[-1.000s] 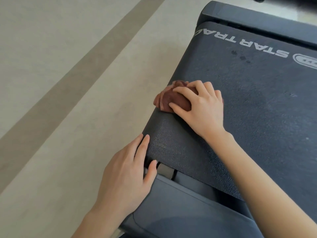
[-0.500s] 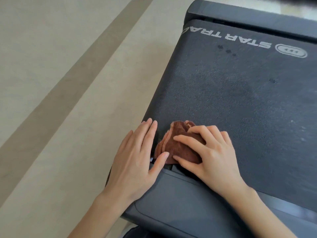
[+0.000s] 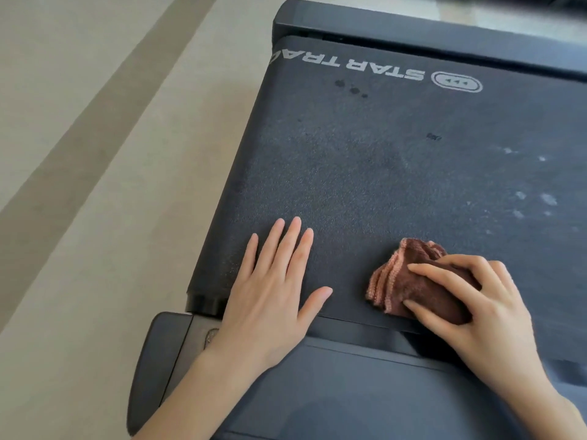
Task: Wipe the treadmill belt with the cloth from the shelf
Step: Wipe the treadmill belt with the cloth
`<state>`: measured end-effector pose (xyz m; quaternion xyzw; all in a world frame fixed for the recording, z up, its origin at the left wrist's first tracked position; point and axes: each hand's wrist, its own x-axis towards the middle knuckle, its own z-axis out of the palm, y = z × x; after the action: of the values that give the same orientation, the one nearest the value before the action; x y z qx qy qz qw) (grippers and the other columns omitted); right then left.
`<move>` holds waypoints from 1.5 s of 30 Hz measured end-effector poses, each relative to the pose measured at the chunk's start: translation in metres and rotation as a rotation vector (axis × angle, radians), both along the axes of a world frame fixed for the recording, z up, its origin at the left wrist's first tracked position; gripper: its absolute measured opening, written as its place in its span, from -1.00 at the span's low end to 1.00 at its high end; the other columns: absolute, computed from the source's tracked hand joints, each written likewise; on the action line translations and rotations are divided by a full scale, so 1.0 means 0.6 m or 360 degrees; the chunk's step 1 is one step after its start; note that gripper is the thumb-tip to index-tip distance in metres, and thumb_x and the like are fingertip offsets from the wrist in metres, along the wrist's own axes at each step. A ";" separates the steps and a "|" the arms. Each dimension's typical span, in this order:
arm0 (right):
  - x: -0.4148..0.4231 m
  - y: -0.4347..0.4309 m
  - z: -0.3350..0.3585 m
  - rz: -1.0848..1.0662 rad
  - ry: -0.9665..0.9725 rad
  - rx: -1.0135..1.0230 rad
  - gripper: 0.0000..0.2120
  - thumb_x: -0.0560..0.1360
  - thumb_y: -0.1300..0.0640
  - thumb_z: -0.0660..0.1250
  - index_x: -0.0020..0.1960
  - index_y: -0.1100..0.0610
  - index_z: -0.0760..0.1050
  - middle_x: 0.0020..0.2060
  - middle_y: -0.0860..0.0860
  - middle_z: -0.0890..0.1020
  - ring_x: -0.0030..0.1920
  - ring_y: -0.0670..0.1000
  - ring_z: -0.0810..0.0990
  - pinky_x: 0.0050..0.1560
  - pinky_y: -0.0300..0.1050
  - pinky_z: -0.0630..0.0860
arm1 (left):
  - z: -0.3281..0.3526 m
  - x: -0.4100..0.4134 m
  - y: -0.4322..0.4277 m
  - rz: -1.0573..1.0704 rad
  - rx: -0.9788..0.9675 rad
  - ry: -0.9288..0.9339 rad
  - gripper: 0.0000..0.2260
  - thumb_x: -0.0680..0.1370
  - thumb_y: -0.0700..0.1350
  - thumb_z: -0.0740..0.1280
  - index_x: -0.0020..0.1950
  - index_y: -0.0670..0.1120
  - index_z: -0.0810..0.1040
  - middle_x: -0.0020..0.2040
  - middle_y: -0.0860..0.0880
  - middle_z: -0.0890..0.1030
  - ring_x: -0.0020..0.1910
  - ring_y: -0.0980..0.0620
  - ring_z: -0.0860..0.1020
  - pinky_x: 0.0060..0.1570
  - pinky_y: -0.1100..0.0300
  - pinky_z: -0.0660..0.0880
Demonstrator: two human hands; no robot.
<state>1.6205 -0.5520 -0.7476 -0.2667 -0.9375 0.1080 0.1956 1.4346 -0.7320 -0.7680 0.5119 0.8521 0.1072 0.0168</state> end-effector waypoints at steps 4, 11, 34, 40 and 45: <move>0.014 0.009 -0.001 -0.0043 0.0002 0.0022 -0.61 0.38 -0.21 0.29 0.10 -0.06 0.63 0.00 -0.02 0.54 -0.03 0.09 0.47 -0.06 0.12 0.49 | 0.005 -0.004 0.050 -0.0125 -0.0015 0.0066 -0.36 0.57 0.22 -0.04 0.51 -0.17 0.22 0.53 -0.13 0.19 0.51 -0.13 0.11 0.41 -0.18 0.17; -0.039 0.066 -0.013 -0.0184 0.0088 0.0112 -0.61 0.39 -0.26 0.28 0.11 -0.09 0.62 -0.03 -0.03 0.56 -0.06 0.10 0.48 -0.10 0.06 0.50 | -0.002 -0.005 0.144 -0.0313 0.0006 0.0103 -0.38 0.56 0.19 -0.02 0.49 -0.17 0.28 0.49 -0.13 0.27 0.49 -0.14 0.18 0.39 -0.22 0.20; 0.011 0.026 -0.020 -0.0558 -0.0023 0.0219 -0.60 0.41 -0.21 0.25 0.14 -0.04 0.58 0.00 0.07 0.53 -0.05 0.18 0.45 -0.12 0.07 0.43 | -0.019 0.000 0.162 -0.0321 0.0033 0.0057 -0.43 0.56 0.17 0.01 0.48 -0.12 0.31 0.50 -0.09 0.26 0.50 -0.08 0.16 0.41 -0.18 0.15; -0.043 0.113 -0.014 -0.0435 -0.0001 0.0147 -0.57 0.36 -0.29 0.24 0.09 -0.09 0.58 -0.03 0.01 0.53 -0.04 0.16 0.49 -0.10 0.07 0.50 | -0.018 0.000 0.162 -0.0329 0.0041 0.0064 -0.43 0.56 0.17 0.03 0.46 -0.13 0.34 0.50 -0.09 0.27 0.50 -0.08 0.17 0.41 -0.16 0.11; -0.127 0.212 -0.024 -0.0529 -0.0044 0.0253 -0.52 0.38 -0.31 0.20 0.13 -0.05 0.55 0.00 0.09 0.52 0.02 0.22 0.46 -0.07 0.06 0.42 | -0.014 0.000 0.161 -0.0335 0.0021 0.0074 -0.43 0.56 0.17 0.02 0.46 -0.13 0.35 0.49 -0.10 0.28 0.49 -0.09 0.20 0.40 -0.15 0.11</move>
<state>1.5445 -0.4248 -0.7621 -0.4030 -0.8888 -0.0039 0.2182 1.4345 -0.6354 -0.7766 0.6012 0.7930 0.0986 0.0047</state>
